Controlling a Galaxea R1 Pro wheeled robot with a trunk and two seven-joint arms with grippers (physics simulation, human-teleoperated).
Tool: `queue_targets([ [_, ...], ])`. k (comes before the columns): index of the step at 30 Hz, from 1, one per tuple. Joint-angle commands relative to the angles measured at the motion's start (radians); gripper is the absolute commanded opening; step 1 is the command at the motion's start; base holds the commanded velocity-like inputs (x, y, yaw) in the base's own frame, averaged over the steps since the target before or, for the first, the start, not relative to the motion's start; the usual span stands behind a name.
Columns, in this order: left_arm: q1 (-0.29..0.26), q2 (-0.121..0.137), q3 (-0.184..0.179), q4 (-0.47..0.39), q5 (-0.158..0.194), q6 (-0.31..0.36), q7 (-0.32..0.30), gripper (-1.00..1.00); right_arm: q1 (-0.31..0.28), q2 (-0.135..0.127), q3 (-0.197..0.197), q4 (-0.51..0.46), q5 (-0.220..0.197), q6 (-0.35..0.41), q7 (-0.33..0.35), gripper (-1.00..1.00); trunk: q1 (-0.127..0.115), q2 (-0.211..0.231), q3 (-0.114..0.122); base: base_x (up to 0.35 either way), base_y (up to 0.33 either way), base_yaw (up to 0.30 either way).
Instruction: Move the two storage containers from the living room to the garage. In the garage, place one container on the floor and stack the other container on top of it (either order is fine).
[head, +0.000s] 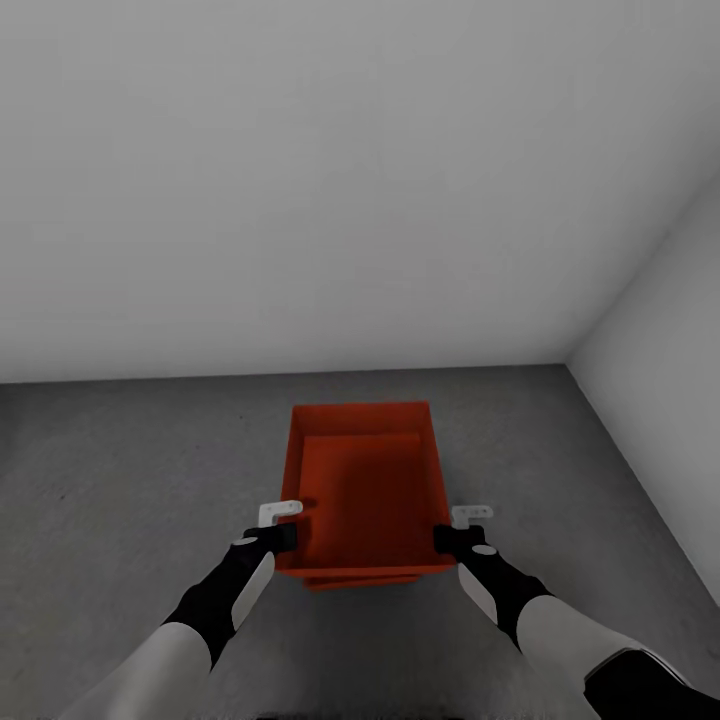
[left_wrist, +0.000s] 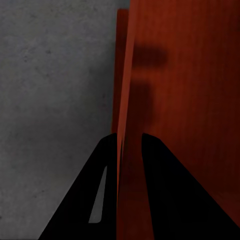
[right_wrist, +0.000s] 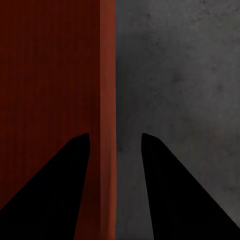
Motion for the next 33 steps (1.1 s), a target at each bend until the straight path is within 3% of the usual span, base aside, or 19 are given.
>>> queue_targets([
  [1,-0.001,0.002,0.012,-0.004,-0.021,-0.006,0.016,-1.0,-0.001,-0.005,-0.017,0.019,-0.013,-0.003,-0.002,-1.0,0.0,-0.002,-0.003,0.0,0.0,0.0],
  [9,-0.001,0.002,0.012,-0.004,-0.021,-0.006,0.016,-1.0,-0.001,-0.005,-0.016,0.019,-0.013,-0.003,0.0,-1.0,0.0,-0.002,-0.013,0.0,0.0,0.0],
  [33,-0.001,0.002,0.012,-0.006,-0.021,-0.006,0.016,-1.0,-0.001,-0.005,-0.016,0.019,-0.013,-0.005,-0.001,-1.0,0.0,-0.002,-0.014,0.0,0.0,0.0],
])
